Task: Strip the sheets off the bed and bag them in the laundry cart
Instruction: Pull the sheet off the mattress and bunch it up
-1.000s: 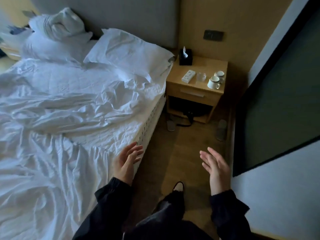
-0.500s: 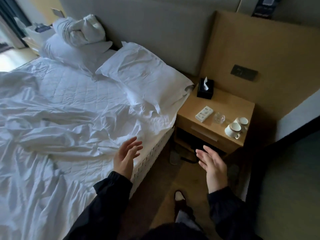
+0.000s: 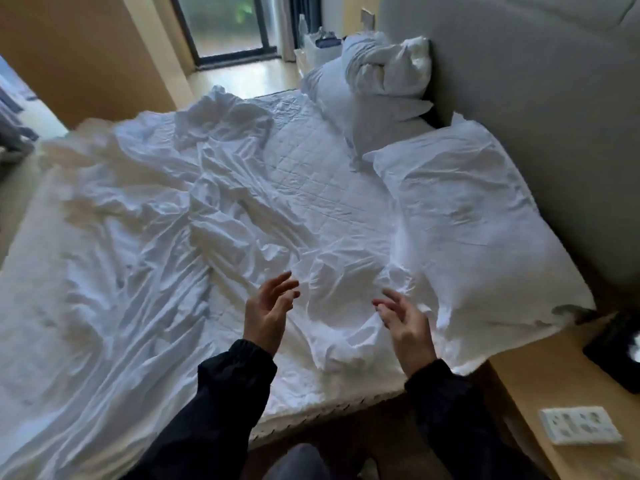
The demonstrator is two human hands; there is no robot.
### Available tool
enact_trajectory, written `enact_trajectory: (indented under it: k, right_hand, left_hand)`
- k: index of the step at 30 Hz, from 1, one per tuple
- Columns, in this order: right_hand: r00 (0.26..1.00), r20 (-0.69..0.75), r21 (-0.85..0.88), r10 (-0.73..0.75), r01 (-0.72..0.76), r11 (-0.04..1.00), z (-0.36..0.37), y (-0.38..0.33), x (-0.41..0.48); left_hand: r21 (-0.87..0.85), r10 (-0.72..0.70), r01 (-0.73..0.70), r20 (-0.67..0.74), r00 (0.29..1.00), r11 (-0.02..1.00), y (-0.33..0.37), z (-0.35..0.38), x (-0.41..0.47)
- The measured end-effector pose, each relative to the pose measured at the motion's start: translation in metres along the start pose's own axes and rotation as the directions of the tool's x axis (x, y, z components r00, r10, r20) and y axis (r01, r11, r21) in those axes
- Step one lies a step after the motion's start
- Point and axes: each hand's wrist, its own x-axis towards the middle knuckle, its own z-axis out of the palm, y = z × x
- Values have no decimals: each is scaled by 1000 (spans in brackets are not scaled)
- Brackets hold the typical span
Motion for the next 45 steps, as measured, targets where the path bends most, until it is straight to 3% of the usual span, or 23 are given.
enact_trajectory:
  k: [4, 9, 16, 18, 22, 24, 25, 27, 29, 32, 35, 40, 43, 44, 45]
  right_hand:
    - [982, 175, -111, 74, -55, 992, 37, 12, 89]
    - [962, 237, -338, 138, -51, 940, 86, 56, 186]
    - [943, 266, -676, 202, 33, 737, 128, 134, 295]
    - [954, 262, -767, 147, 113, 632, 135, 154, 320]
    - [951, 226, -966, 213, 191, 173, 140, 186, 364]
    - [943, 168, -986, 288, 156, 63, 135, 203, 384]
    - [932, 120, -993, 343, 107, 56, 129, 212, 392]
    - [913, 81, -989, 401, 23, 145, 120, 228, 399]
    - [949, 102, -943, 299, -4, 334, 117, 235, 391]
    - [972, 166, -866, 169, 61, 496, 128, 235, 358]
    - [935, 299, -776, 190, 122, 619, 137, 229, 314]
    - [691, 627, -625, 361, 168, 762, 139, 223, 268]
    - [526, 760, -602, 382, 348, 719, 138, 222, 263]
    - [548, 757, -607, 355, 392, 691, 138, 218, 266]
    - [627, 730, -591, 270, 382, 710, 137, 210, 270]
  left_hand:
    - [27, -37, 39, -77, 996, 999, -18, -9, 57]
    - [138, -99, 110, -84, 992, 984, -69, -29, 137]
    - [264, -155, 161, -45, 987, 951, -153, -33, 236]
    - [300, -174, 169, -13, 985, 939, -178, -30, 256]
    - [409, -203, 180, 14, 979, 895, -229, -20, 292]
    - [454, -257, 212, 38, 966, 865, -253, -17, 308]
    - [474, -305, 244, 55, 951, 846, -263, -15, 315]
    - [482, -421, 333, 85, 903, 811, -280, -11, 324]
    - [414, -551, 468, 102, 828, 781, -287, -2, 329]
    - [341, -651, 592, 83, 755, 730, -292, 12, 331]
    - [280, -705, 675, 8, 710, 683, -294, 17, 328]
    - [402, -645, 620, -89, 759, 674, -309, 4, 307]
    - [440, -602, 599, -153, 784, 668, -327, -30, 278]
    - [467, -585, 567, -123, 802, 678, -335, -45, 268]
    - [486, -574, 544, -102, 813, 684, -342, -58, 258]
